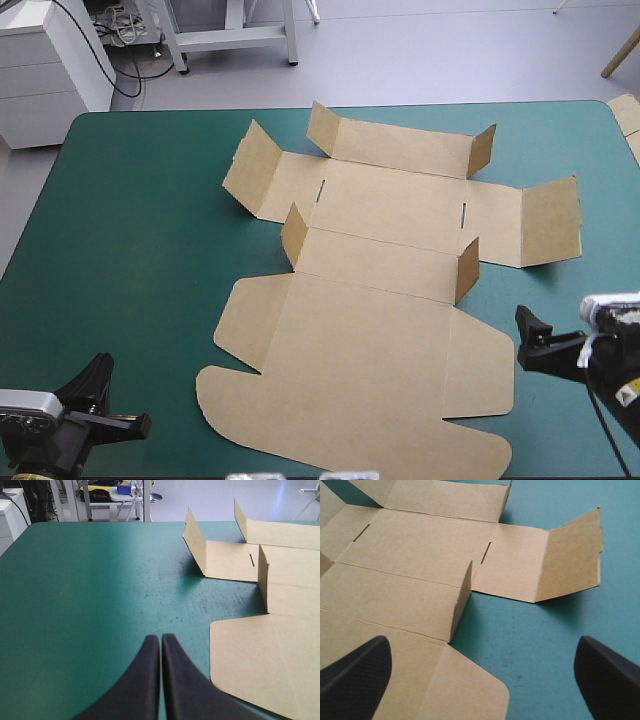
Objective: Fold the box
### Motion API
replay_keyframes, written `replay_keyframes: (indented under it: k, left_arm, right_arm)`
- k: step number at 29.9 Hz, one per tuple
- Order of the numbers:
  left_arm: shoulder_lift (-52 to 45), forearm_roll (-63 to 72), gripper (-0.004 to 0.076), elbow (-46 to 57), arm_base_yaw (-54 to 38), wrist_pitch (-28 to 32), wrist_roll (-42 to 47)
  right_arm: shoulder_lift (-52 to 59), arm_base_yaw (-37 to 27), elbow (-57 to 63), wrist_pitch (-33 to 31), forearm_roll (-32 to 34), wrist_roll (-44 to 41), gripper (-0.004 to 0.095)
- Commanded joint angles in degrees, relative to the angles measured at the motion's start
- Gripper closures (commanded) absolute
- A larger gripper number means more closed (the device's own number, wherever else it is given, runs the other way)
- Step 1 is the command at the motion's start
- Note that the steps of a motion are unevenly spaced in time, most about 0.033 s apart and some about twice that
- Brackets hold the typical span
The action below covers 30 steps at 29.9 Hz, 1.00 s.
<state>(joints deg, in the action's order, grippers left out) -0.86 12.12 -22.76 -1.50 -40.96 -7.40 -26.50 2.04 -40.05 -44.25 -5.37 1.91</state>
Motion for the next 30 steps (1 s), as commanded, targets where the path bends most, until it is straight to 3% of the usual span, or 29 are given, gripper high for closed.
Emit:
replay_keyframes:
  k: [1, 6, 17, 22, 30]
  left_arm:
    - [-0.63, 1.12, 0.0731, -1.6, 0.13, 4.35, 0.03]
    - [-0.63, 1.12, 0.0731, -1.6, 0.13, 4.35, 0.03]
    - [-0.63, 1.12, 0.0731, -1.6, 0.13, 4.35, 0.03]
    - [-0.63, 1.12, 0.0731, -1.6, 0.13, 4.35, 0.03]
    - [-0.63, 1.12, 0.0731, -1.6, 0.13, 4.35, 0.03]
  right_arm:
    - [-9.08, 0.29, -6.51, 2.1, -5.37, 0.18, 0.0005]
    - [-22.69, 0.29, -13.98, -2.54, -9.96, 0.18, 0.0006]
    - [-48.98, 0.43, -26.82, -7.35, -9.9, -2.62, 0.0006]
    - [-57.66, 0.43, -29.78, -10.9, -10.05, -2.88, 0.0007]
    - [-64.05, 0.47, -30.76, -11.17, -10.15, -2.88, 0.0006]
